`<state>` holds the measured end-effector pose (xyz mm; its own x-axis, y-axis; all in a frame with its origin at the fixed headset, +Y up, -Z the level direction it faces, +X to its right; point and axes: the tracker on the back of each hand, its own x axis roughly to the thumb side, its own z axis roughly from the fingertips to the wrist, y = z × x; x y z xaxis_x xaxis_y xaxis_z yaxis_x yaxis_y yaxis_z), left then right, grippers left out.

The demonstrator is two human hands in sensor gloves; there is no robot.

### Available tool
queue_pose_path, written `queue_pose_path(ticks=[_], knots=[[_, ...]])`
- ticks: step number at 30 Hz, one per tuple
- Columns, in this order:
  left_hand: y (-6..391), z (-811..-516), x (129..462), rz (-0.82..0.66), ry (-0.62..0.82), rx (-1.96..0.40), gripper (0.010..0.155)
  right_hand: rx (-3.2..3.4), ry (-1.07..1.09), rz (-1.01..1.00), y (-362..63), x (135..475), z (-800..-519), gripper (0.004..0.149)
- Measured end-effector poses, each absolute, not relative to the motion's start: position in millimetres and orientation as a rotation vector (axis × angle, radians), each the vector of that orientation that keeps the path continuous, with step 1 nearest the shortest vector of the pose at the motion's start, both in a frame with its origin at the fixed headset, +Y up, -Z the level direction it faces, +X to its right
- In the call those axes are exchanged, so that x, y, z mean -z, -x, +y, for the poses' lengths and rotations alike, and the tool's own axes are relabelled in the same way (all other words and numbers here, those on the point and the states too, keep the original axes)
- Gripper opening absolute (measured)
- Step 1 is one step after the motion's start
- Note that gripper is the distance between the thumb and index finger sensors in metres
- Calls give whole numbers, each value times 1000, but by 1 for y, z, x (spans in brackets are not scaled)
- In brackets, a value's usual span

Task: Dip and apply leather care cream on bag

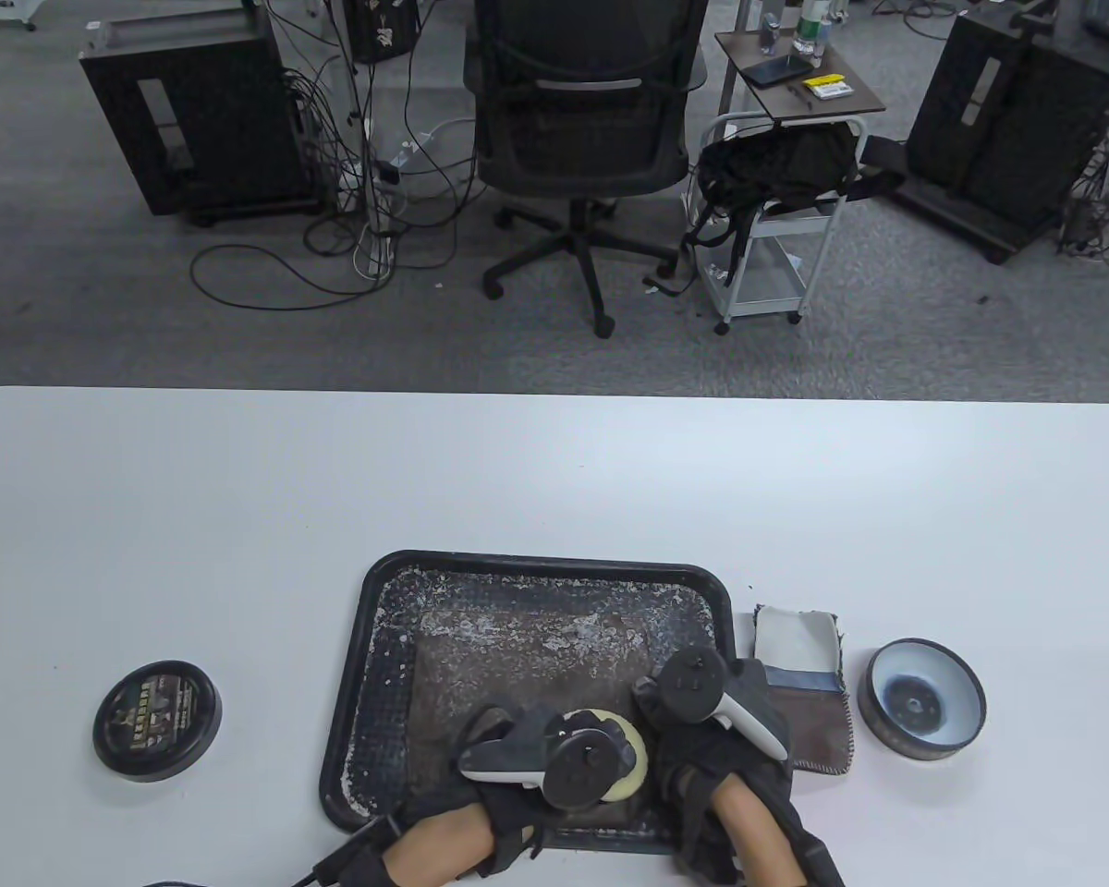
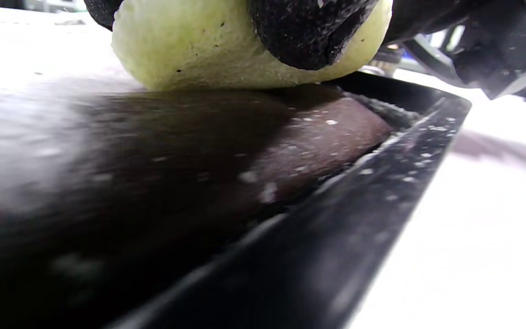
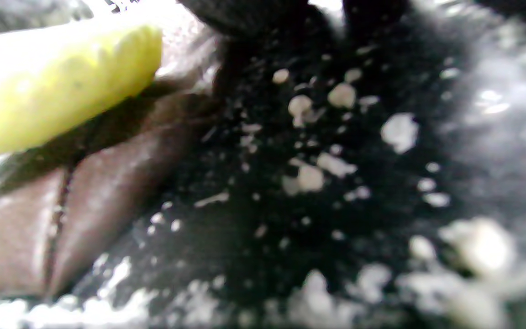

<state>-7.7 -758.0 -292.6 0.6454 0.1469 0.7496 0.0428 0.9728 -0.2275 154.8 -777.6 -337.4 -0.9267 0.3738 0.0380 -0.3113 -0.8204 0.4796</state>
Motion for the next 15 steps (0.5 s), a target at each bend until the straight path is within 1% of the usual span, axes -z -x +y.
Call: queue_pose_path(ticks=[3, 6, 10, 12, 15], knots=[[-5, -759, 286, -922, 234, -38, 56, -2701, -194, 685, -155, 338, -777, 68], [-10, -757, 282, -958, 193, 28, 56, -2721, -206, 690, -154, 338, -777, 68], [-8, -757, 278, -997, 164, 52, 55, -2792, -217, 683, -148, 337, -777, 68], [-6, -756, 277, -1025, 147, 95, 55, -2875, -260, 676, -145, 338, -776, 67], [0, -755, 273, -1031, 144, 108, 55, -2889, -257, 669, -142, 338, -775, 66]])
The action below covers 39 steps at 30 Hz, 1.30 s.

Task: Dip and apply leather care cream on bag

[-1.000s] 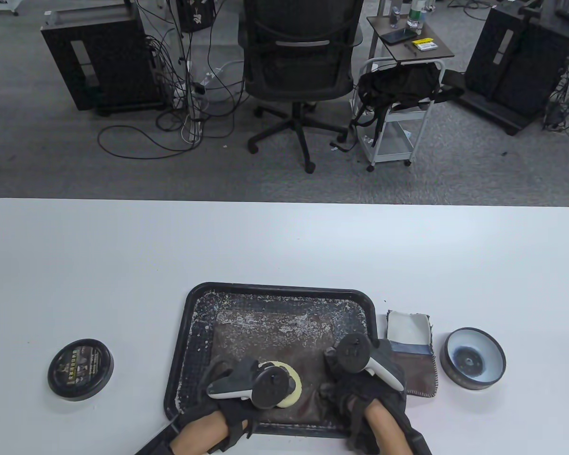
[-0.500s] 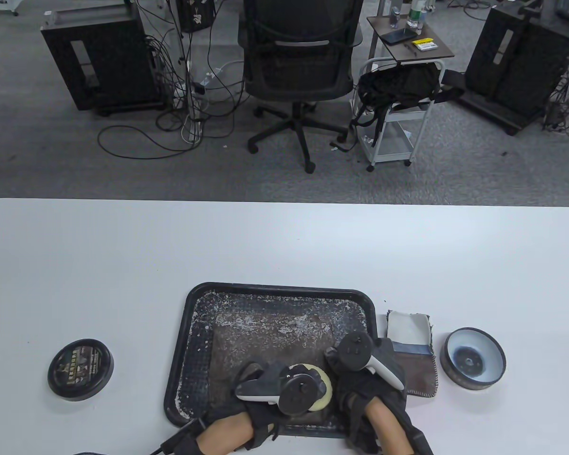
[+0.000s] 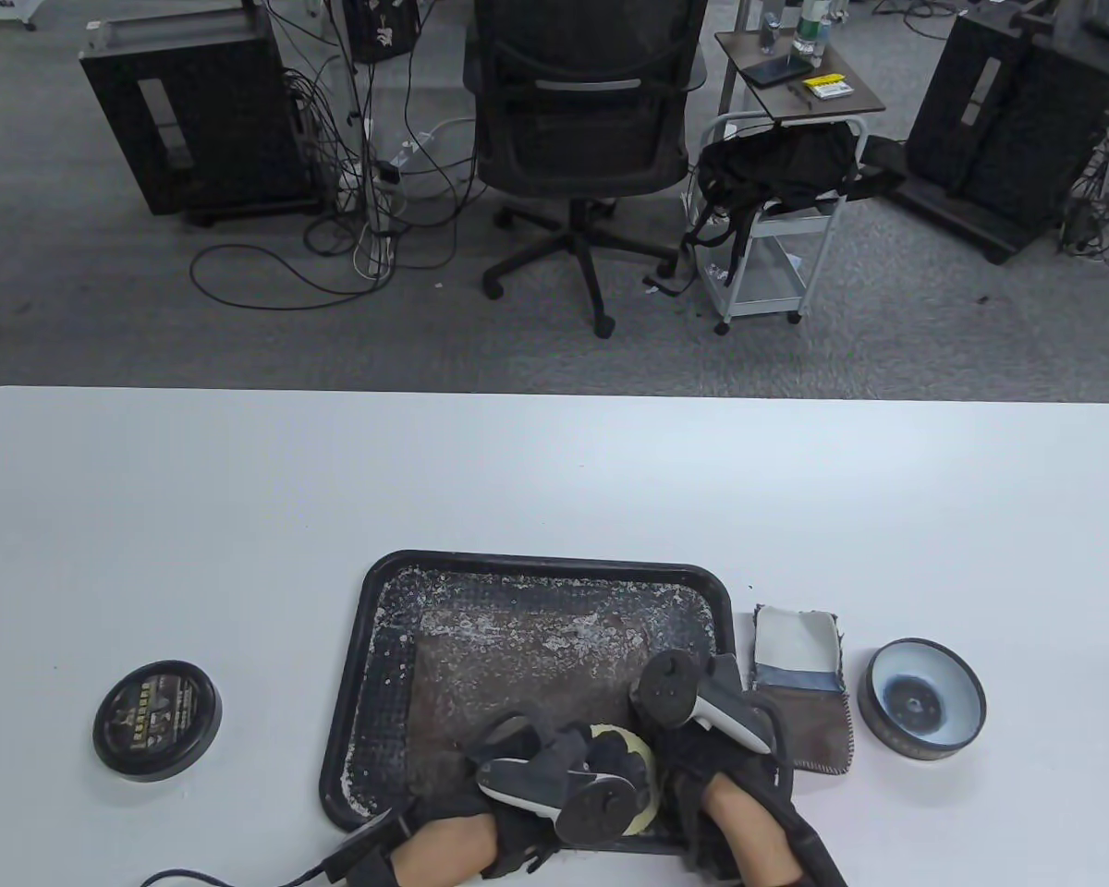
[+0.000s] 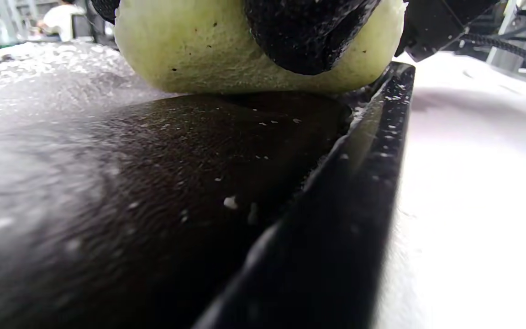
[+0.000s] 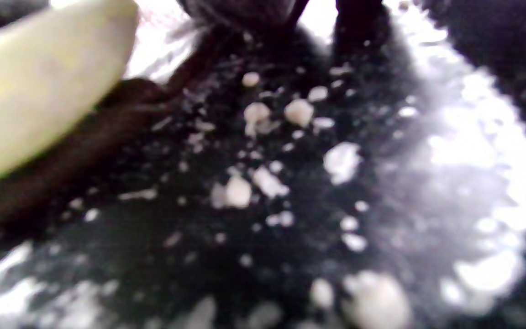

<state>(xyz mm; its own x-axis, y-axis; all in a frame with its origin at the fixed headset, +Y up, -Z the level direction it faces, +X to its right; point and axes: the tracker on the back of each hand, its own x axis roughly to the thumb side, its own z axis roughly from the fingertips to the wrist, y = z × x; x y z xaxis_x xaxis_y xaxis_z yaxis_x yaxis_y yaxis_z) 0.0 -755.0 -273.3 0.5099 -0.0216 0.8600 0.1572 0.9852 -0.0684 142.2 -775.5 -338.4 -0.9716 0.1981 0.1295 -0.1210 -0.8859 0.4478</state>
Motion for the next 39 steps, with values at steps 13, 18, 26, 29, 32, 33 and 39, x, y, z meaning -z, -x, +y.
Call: queue_pose_path(ticks=[13, 18, 26, 29, 32, 33, 39], knots=[[50, -759, 267, -988, 186, 108, 54, -3007, -344, 639, -136, 336, -776, 66], [66, -758, 265, -957, 196, 107, 54, -3048, -361, 632, -135, 335, -776, 67], [98, -758, 268, -916, 208, 28, 53, -3067, -364, 633, -135, 337, -775, 67], [111, -758, 271, -883, 238, -4, 52, -3064, -365, 639, -136, 337, -776, 67], [123, -757, 275, -849, 279, -32, 51, -3062, -366, 649, -137, 337, -776, 68], [127, -756, 276, -838, 291, -41, 51, -3067, -369, 651, -137, 336, -776, 68], [140, -752, 277, -802, 279, -27, 49, -3076, -369, 650, -137, 336, -776, 69]])
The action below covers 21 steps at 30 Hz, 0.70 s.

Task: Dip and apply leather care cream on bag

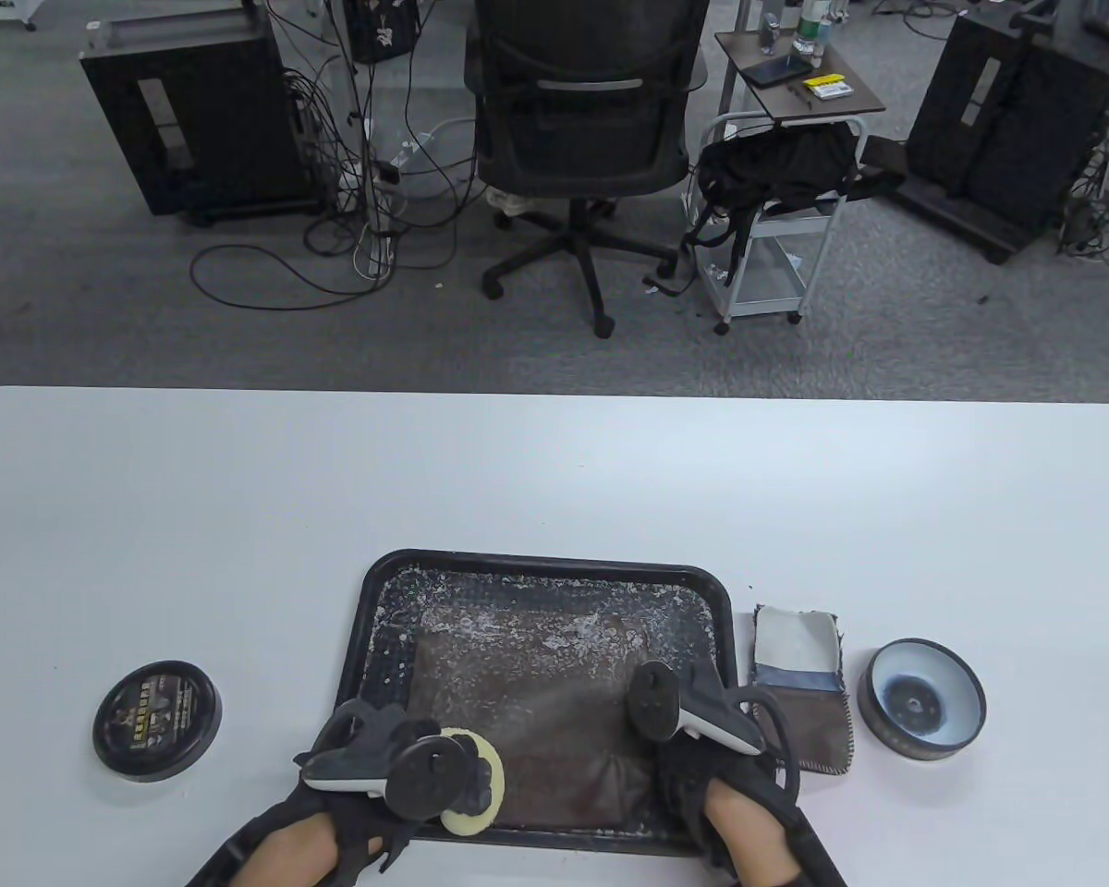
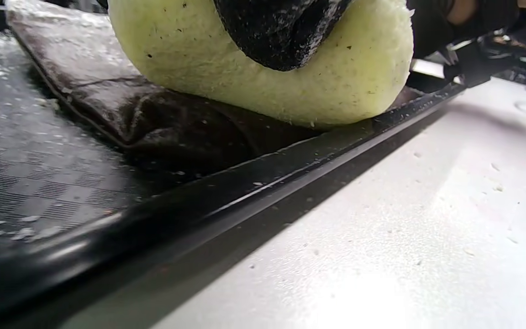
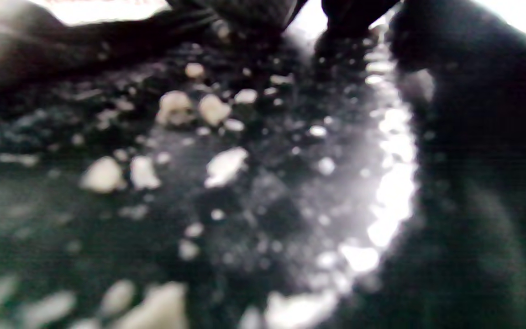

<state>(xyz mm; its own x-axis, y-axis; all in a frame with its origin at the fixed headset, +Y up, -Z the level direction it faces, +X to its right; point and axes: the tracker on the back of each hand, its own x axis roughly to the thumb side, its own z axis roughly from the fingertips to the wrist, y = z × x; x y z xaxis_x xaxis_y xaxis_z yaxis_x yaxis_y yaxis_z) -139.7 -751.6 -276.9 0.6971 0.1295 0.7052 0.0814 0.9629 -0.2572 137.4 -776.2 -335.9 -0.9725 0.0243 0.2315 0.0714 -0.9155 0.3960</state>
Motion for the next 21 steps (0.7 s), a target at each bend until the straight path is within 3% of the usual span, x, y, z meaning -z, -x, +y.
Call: queue_pose_path(ticks=[21], knots=[[175, -746, 285, -648, 404, -104, 47, 3045, 362, -642, -139, 336, -777, 69]])
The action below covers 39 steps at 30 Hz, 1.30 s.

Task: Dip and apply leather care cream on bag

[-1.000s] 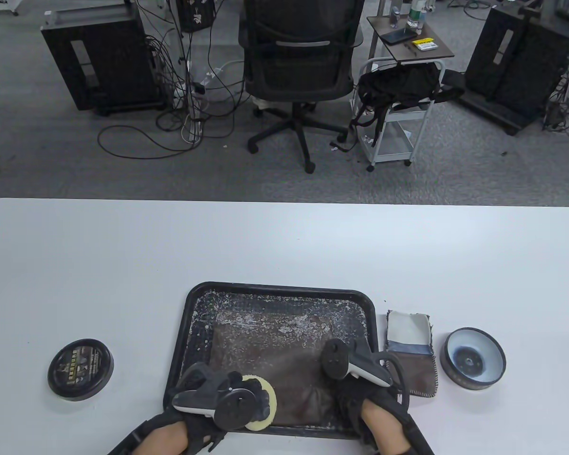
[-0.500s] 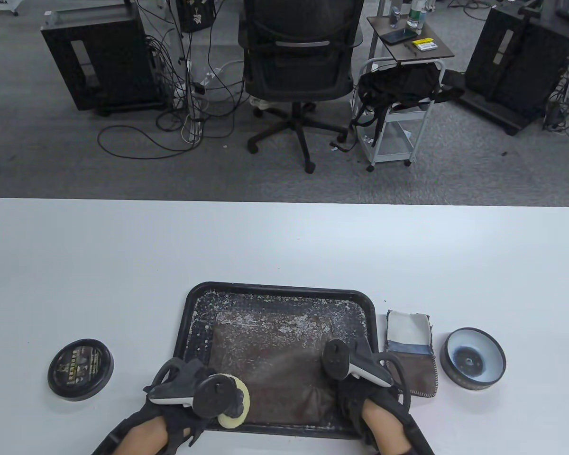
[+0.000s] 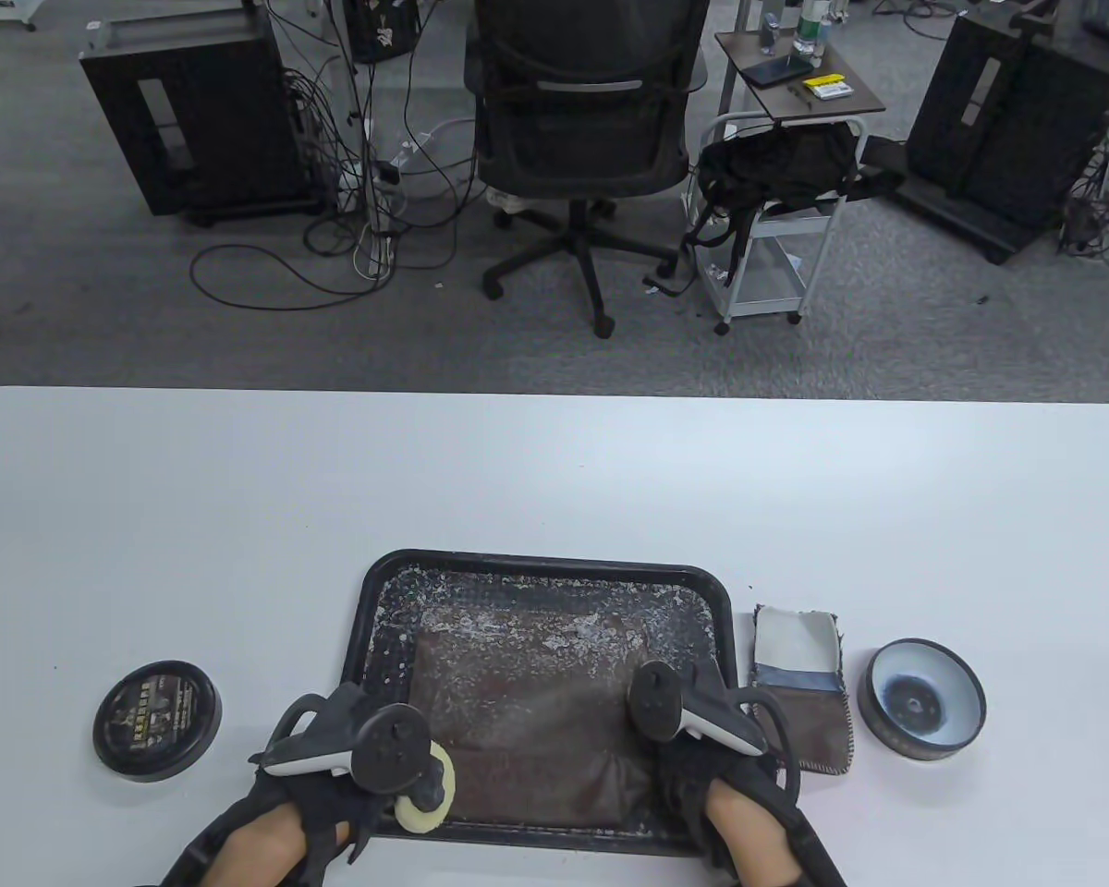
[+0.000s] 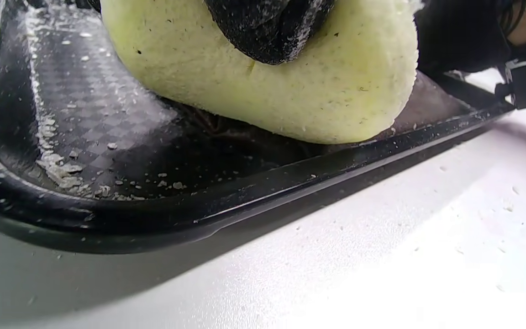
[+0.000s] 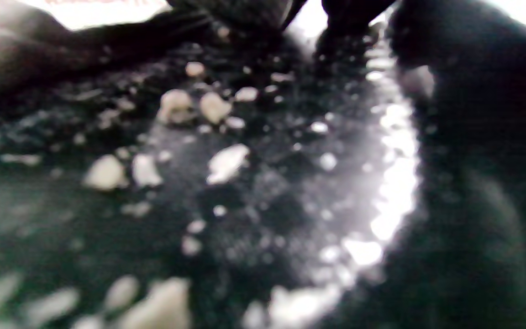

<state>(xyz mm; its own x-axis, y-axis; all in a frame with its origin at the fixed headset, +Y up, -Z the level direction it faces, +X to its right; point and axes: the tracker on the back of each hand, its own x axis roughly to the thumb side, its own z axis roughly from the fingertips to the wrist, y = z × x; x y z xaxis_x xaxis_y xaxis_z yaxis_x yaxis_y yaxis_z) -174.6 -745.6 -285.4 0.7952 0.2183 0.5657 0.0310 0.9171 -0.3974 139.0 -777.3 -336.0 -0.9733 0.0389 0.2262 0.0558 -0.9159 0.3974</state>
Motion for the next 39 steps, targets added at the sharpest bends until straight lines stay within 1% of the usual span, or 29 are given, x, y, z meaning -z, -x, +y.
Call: queue_pose_path(ticks=[11, 20, 25, 30, 35, 38, 39], knots=[[184, -744, 285, -645, 417, -129, 47, 3056, 357, -645, -140, 335, -778, 69], [196, -744, 287, -615, 442, -168, 47, 3068, 350, -649, -140, 335, -779, 69], [205, -745, 289, -592, 475, -212, 47, 3072, 347, -648, -141, 335, -779, 69], [215, -741, 292, -586, 479, -295, 47, 3075, 348, -646, -141, 335, -779, 68], [237, -729, 296, -561, 397, -466, 49, 3077, 344, -643, -141, 335, -780, 68], [258, -721, 301, -495, 276, -588, 50, 3080, 344, -645, -141, 335, -780, 68], [264, -718, 302, -455, 207, -616, 51, 3080, 344, -644, -141, 335, -780, 68]])
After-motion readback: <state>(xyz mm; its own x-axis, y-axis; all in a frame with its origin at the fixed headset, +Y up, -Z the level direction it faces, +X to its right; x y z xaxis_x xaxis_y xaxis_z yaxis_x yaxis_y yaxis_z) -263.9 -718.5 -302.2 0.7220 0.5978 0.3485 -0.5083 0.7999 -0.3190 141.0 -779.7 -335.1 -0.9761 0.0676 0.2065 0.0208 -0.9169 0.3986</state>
